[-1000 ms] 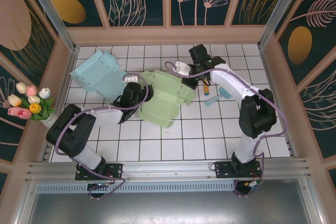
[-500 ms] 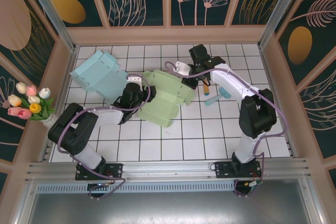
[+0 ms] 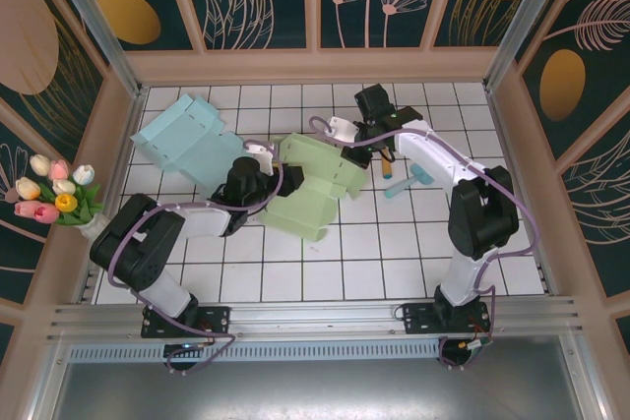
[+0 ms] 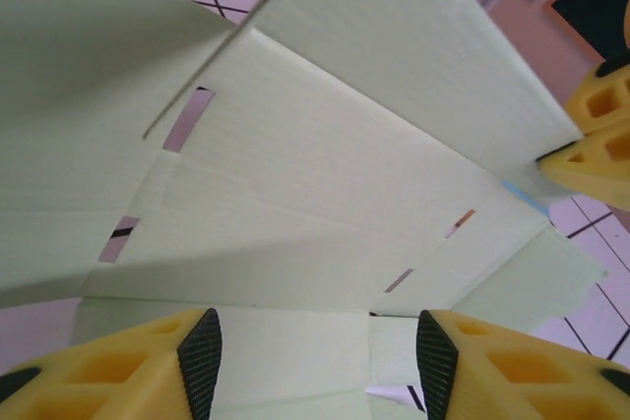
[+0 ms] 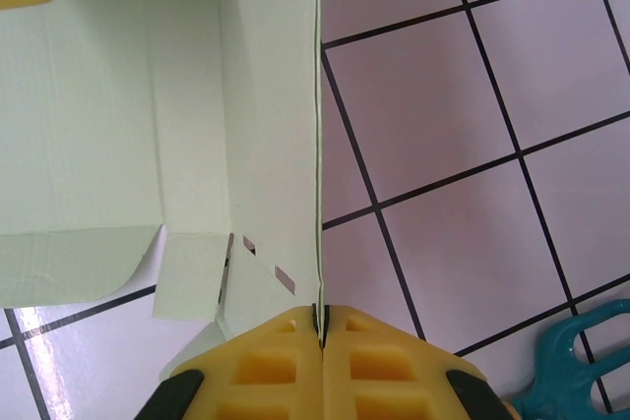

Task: Fold the paper box

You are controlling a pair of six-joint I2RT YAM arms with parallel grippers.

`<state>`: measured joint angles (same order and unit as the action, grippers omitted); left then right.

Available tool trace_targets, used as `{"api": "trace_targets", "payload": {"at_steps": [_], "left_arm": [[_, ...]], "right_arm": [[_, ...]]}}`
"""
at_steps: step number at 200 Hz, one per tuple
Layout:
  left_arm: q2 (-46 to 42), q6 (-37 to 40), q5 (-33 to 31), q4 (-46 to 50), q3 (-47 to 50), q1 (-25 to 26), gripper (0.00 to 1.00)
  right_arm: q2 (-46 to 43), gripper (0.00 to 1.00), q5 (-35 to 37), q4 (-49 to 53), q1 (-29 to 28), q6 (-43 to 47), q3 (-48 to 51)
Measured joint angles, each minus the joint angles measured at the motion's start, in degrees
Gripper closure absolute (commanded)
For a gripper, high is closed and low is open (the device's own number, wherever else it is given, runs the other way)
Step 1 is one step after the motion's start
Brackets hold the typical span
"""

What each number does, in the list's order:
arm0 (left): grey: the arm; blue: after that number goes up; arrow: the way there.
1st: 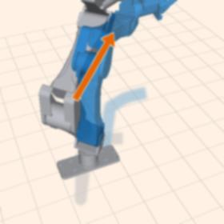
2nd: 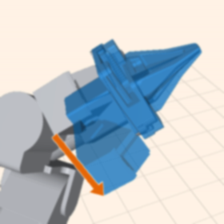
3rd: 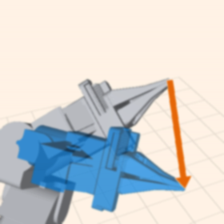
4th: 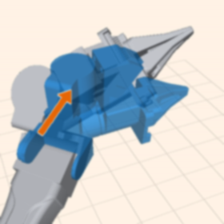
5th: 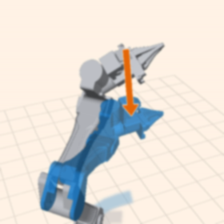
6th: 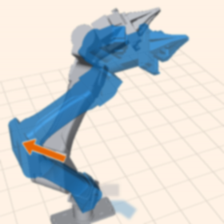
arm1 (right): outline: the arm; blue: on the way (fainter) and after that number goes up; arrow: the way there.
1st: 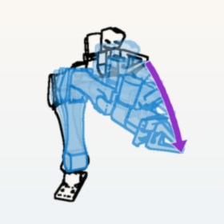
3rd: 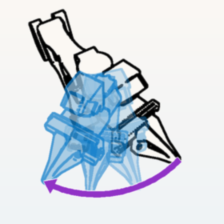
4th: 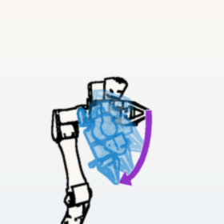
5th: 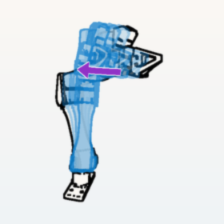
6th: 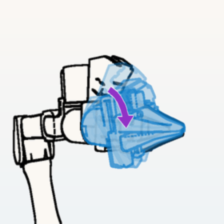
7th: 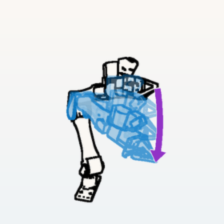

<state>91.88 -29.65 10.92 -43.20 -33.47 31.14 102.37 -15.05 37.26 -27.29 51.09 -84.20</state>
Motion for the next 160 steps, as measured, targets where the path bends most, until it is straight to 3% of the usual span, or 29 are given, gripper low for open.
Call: {"api": "trace_targets", "payload": {"at_steps": [35,85,121,160], "left_arm": [[-11.30,-0.63,-4.83,2.10,5.70,-0.02,0.43],[-30.34,-3.13,-21.22,6.86,13.46,-0.02,0.42],[-27.91,-2.73,-27.39,8.94,13.70,-0.07,0.44],[-22.29,-0.35,-27.78,7.13,13.73,-0.07,0.46]], "right_arm": [[-0.13,1.00,1.88,-3.48,0.00,0.70,3.10],[-5.38,1.00,7.87,-11.08,0.04,4.24,11.85],[-12.07,1.00,12.04,-19.87,-1.09,9.29,19.89],[-16.92,1.00,12.13,-26.43,-1.68,19.26,27.02]]}}
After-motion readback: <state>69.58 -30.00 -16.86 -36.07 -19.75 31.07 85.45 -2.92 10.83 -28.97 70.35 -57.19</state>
